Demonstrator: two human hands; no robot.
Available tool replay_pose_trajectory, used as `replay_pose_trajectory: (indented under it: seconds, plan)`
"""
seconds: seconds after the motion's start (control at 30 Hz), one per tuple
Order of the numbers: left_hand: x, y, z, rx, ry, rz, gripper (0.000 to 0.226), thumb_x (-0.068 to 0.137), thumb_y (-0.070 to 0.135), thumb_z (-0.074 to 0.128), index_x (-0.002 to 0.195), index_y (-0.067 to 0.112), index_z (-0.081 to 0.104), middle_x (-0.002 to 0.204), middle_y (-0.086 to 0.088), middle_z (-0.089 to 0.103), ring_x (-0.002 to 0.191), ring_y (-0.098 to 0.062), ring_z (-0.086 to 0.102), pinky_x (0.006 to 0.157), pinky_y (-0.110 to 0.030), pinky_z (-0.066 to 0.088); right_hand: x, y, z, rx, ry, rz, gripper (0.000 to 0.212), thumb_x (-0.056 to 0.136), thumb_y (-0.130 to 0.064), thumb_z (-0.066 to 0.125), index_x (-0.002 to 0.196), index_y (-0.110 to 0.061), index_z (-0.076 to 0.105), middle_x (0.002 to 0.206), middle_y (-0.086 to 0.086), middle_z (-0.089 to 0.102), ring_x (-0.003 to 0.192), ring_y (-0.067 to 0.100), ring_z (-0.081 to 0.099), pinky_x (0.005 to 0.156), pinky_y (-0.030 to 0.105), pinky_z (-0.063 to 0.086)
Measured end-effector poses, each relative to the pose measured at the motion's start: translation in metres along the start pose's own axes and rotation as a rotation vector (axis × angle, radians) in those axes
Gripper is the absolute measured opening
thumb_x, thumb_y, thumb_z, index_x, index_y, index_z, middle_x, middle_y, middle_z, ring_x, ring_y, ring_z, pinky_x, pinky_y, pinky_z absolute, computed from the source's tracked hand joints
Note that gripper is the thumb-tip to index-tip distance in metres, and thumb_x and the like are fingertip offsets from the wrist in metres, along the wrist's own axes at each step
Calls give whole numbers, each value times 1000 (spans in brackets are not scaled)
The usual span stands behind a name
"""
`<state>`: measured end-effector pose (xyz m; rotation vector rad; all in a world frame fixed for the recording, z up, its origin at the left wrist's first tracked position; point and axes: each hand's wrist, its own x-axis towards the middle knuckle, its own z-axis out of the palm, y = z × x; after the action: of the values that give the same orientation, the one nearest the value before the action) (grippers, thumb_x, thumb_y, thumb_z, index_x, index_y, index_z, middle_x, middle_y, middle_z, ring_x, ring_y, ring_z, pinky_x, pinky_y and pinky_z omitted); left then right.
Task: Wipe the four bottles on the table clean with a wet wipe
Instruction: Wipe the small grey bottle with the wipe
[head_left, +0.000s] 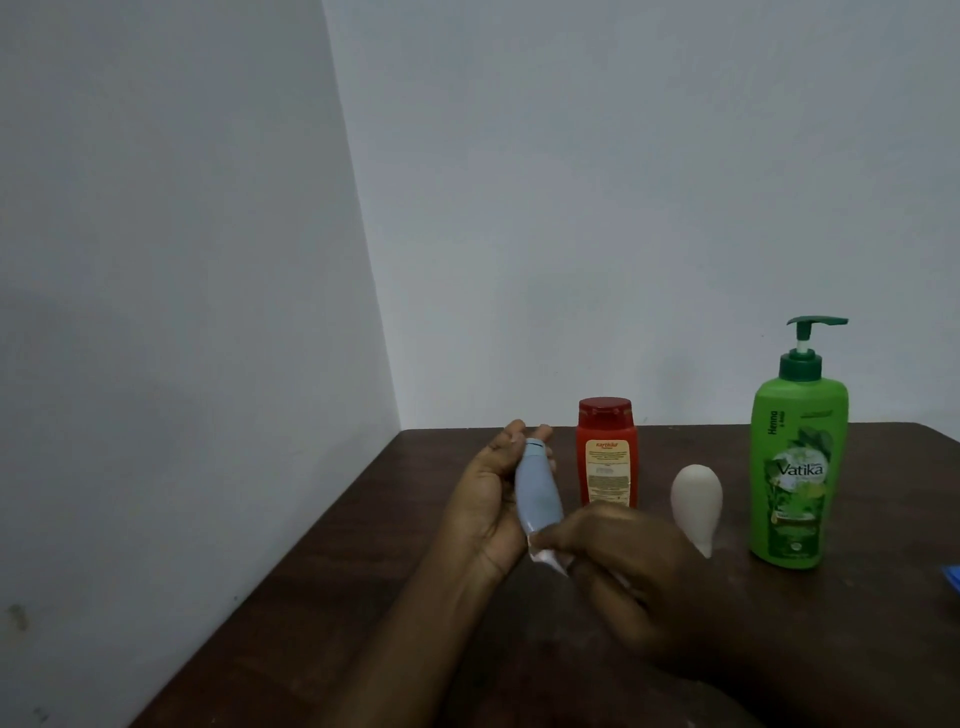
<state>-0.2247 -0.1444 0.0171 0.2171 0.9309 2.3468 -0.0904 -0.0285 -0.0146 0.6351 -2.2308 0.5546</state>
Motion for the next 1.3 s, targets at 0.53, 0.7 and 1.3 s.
replay_pose_trajectory:
  seconds: [0.53,0.7,1.3]
  plan:
    - [3,-16,0,7,179,-19,23,108,9,40,118,4,61,117,-21,62,94,-29,61,94,-48,50,1,24,-2,48,-146,313,32,97,-30,51,118,-30,74,107,-17,76,95,-3,69,84,18,54]
    - [3,-18,1,50,70,65,28,101,1,55,129,-2,58,133,-28,63,123,-39,64,85,-43,63,3,26,-1,98,240,335,43,97,-6,58,110,-44,71,106,-32,72,105,-6,68,95,14,50]
    - [-14,-18,6,366,-279,233,49,68,-2,80,115,4,65,119,-13,72,114,-33,70,89,-41,61,9,21,-22,156,686,448,26,99,0,57,103,-21,72,98,-16,74,100,-2,67,83,7,47]
